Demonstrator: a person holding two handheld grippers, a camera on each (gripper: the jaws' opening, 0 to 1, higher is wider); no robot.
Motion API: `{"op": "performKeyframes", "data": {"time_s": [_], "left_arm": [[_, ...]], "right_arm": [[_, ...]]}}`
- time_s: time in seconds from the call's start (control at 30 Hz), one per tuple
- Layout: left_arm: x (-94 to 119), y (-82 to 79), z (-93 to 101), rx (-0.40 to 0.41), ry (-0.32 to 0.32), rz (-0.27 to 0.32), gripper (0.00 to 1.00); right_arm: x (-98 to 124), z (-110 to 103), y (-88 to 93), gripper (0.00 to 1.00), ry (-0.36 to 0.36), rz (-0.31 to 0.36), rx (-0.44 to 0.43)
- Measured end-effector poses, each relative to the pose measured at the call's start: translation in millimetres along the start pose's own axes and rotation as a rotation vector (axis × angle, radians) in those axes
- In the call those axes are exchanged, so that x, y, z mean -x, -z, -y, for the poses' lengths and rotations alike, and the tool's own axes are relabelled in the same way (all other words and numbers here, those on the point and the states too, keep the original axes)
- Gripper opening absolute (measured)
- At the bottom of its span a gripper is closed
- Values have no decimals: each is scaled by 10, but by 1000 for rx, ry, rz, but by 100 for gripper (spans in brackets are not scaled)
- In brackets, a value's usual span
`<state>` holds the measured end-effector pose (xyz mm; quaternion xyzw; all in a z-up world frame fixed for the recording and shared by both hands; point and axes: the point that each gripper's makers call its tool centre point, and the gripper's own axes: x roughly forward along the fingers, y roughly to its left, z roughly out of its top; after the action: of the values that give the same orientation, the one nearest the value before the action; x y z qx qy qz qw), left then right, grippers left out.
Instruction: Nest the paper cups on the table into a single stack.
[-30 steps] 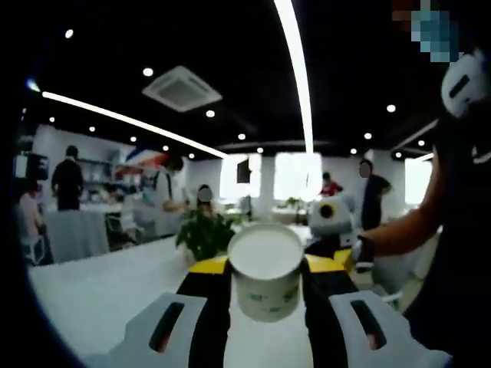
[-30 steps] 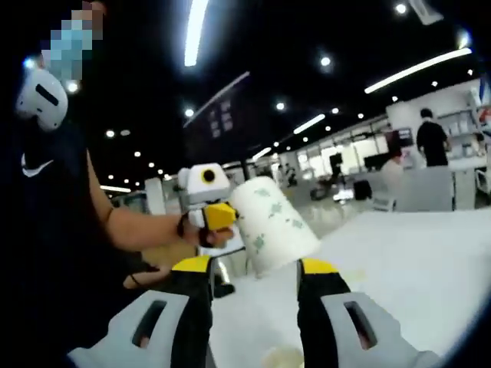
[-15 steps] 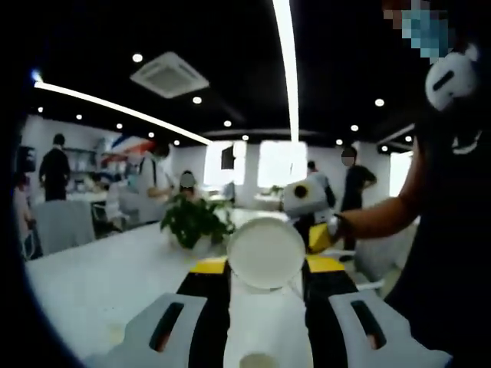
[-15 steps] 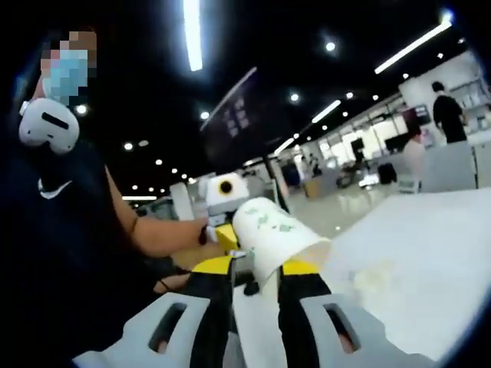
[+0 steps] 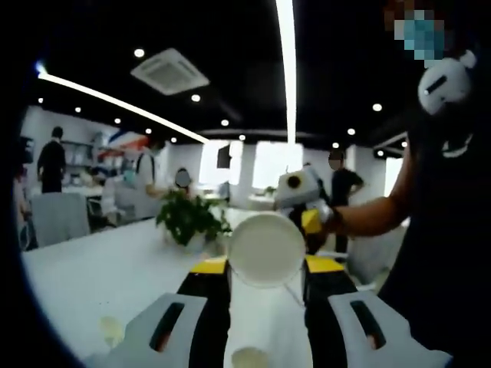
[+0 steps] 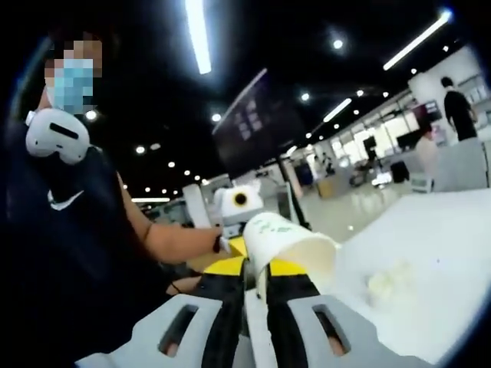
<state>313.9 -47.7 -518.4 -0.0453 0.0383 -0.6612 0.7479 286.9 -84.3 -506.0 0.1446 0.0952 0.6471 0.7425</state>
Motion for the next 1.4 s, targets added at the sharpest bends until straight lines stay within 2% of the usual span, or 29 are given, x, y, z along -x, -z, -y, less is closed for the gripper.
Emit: {"op": "performKeyframes", "data": {"time_s": [0.27,0.57,0.63,0.7,0.83,0.87,0.9,0.97,1.03,1.1,1.23,1.27,1.4], "left_arm": [[-1,-13,31,7,5,-2,33],[-15,-45,13,-25,-8,-24,31],[-7,-44,-14,-35,-20,-33,33],[3,-51,-34,-34,-30,-36,39],[73,-13,-218,-65,-124,-71,48],[114,16,-301,-61,-169,-87,49],[126,24,-314,-55,-170,-89,51],[197,69,-427,-41,-222,-108,60],[272,139,-551,-61,-285,-142,69],[341,197,-634,-77,-329,-169,73],[442,261,-718,-69,-376,-171,81],[488,286,-764,-65,-404,-174,82],[592,342,-844,-42,-445,-170,86]], "right_arm": [[-11,-58,-45,0,-22,0,-17],[-6,-118,-118,0,-40,-14,-24],[-7,-124,-149,0,-36,-13,-18],[-7,-125,-192,0,-26,-12,-2],[0,-101,-261,0,2,-34,10],[6,-80,-277,0,14,-47,15],[9,-62,-279,0,25,-60,23],[11,-20,-264,0,53,-106,51],[9,17,-255,0,84,-154,81],[9,44,-258,0,107,-190,116],[6,73,-278,0,143,-260,144],[25,129,-267,0,174,-292,164],[25,175,-204,0,214,-374,187]]}}
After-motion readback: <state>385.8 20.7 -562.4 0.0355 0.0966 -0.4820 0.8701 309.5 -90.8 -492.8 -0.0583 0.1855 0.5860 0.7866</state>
